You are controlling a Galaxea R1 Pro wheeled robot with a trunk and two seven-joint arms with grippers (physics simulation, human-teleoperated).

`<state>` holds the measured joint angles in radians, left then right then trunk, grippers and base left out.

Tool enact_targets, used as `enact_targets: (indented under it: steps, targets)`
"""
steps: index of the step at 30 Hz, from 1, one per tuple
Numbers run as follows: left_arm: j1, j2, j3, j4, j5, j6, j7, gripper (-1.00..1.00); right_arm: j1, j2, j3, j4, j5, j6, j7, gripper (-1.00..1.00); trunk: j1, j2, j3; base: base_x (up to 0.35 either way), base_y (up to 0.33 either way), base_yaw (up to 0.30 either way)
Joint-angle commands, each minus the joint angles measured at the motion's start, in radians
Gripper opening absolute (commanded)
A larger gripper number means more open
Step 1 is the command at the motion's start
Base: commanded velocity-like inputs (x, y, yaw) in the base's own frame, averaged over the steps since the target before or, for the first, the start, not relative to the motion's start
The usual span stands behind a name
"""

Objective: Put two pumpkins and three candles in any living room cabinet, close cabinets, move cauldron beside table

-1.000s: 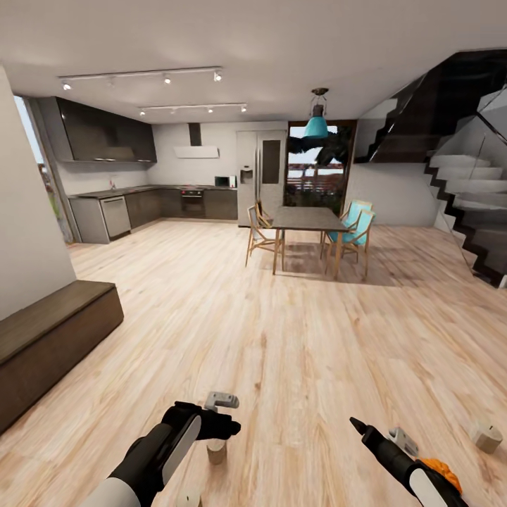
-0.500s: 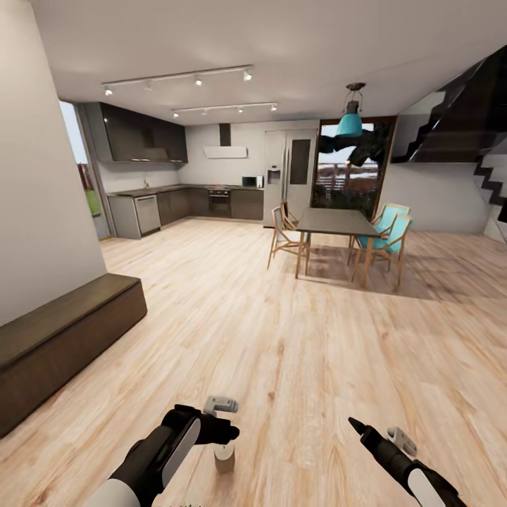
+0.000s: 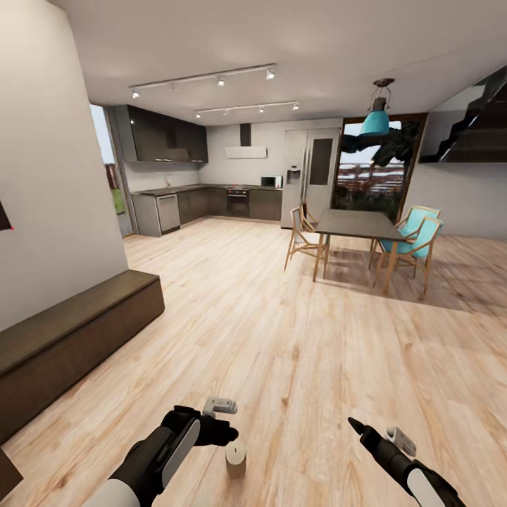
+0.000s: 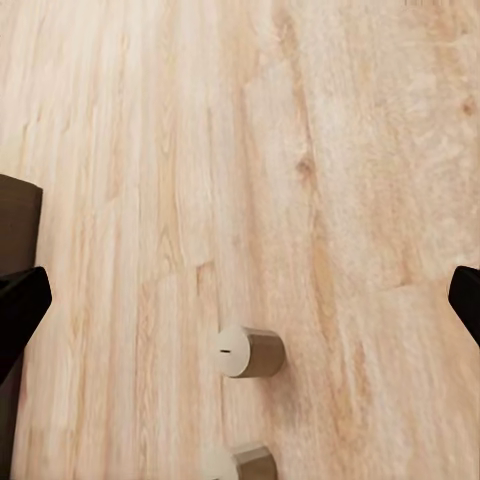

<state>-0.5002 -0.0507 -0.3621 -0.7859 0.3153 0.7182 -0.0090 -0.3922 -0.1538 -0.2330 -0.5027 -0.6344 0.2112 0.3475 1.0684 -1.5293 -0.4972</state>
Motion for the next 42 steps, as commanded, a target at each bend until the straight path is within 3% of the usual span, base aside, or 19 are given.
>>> enact_targets:
  steps: [1,7,10,16,21,24,26,29,30,32,33,35,36,40,42]
  targets:
    - [-0.001,0.0,0.0,0.006,0.0,0.004,0.0,1.0,-0.001,0.0,-0.005,0.0,-0.008,0.009,0.004,1.0,0.0,-0.001,-0.001,0.202,-0.158,0.016]
    - [-0.006,0.0,0.001,0.053,0.003,-0.005,0.008,1.0,-0.001,0.0,-0.006,-0.004,-0.008,0.008,0.006,1.0,0.0,-0.001,-0.001,0.097,-0.068,0.005]
    - [-0.007,-0.001,0.002,0.065,0.005,-0.015,0.064,1.0,-0.001,-0.001,-0.006,-0.009,-0.008,0.009,0.006,1.0,0.0,-0.001,-0.001,0.044,-0.07,0.001]
    - [-0.008,-0.001,0.005,0.067,0.006,-0.017,0.087,1.0,-0.001,0.0,-0.005,-0.01,-0.008,0.009,0.004,1.0,0.0,-0.001,-0.001,0.081,-0.193,0.0]
    - [-0.009,-0.001,0.053,0.068,0.002,-0.019,0.103,1.0,-0.001,0.0,-0.002,-0.013,-0.007,0.008,0.003,1.0,0.0,-0.001,-0.001,0.096,-0.154,0.0]
    - [-0.009,-0.001,0.061,0.068,0.003,-0.022,0.137,1.0,-0.001,0.0,0.014,-0.019,-0.001,0.01,-0.002,1.0,0.0,-0.001,-0.001,0.052,-0.068,0.0]
    - [-0.008,-0.001,0.066,0.068,0.005,-0.034,0.177,1.0,-0.001,0.001,0.051,-0.054,0.012,0.018,-0.042,1.0,0.0,-0.001,-0.001,0.023,-0.031,0.0]
    - [-0.008,-0.001,0.069,0.07,0.004,-0.061,0.206,1.0,-0.001,0.026,0.119,-0.156,0.021,0.044,-0.207,1.0,0.0,-0.001,-0.001,0.011,-0.014,0.0]
    - [-0.008,-0.001,0.07,0.081,0.005,-0.072,0.214,1.0,-0.001,0.054,0.16,-0.221,0.024,0.065,-0.331,1.0,0.0,-0.001,-0.001,0.005,-0.007,0.0]
    - [-0.01,-0.001,0.072,0.096,0.005,-0.081,0.219,1.0,-0.001,0.085,0.208,-0.295,0.025,0.086,-0.471,1.0,0.0,-0.001,-0.001,0.004,-0.005,0.0]
    - [-0.012,-0.001,0.073,0.113,0.006,-0.089,0.222,1.0,-0.001,0.112,0.268,-0.367,0.027,0.105,-0.61,1.0,0.0,-0.001,-0.001,0.002,-0.003,0.0]
    - [-0.014,-0.001,0.076,0.132,0.008,-0.105,0.224,1.0,-0.001,0.133,0.34,-0.431,0.027,0.123,-0.741,1.0,0.0,-0.001,-0.001,0.002,-0.002,0.0]
    - [-0.015,-0.001,0.081,0.149,0.008,-0.124,0.225,1.0,-0.002,0.148,0.415,-0.475,0.026,0.135,-0.855,1.0,0.0,-0.001,-0.001,0.001,-0.001,0.0]
    - [-0.016,-0.001,0.113,0.181,0.009,-0.155,0.228,1.0,-0.002,0.168,0.579,-0.531,0.019,0.143,-1.047,1.0,0.0,-0.001,-0.001,0.0,0.0,0.0]
    - [-0.016,-0.001,0.128,0.188,0.009,-0.161,0.229,1.0,-0.002,0.171,0.603,-0.538,0.017,0.144,-1.071,1.0,0.0,-0.001,-0.001,0.0,0.0,0.0]
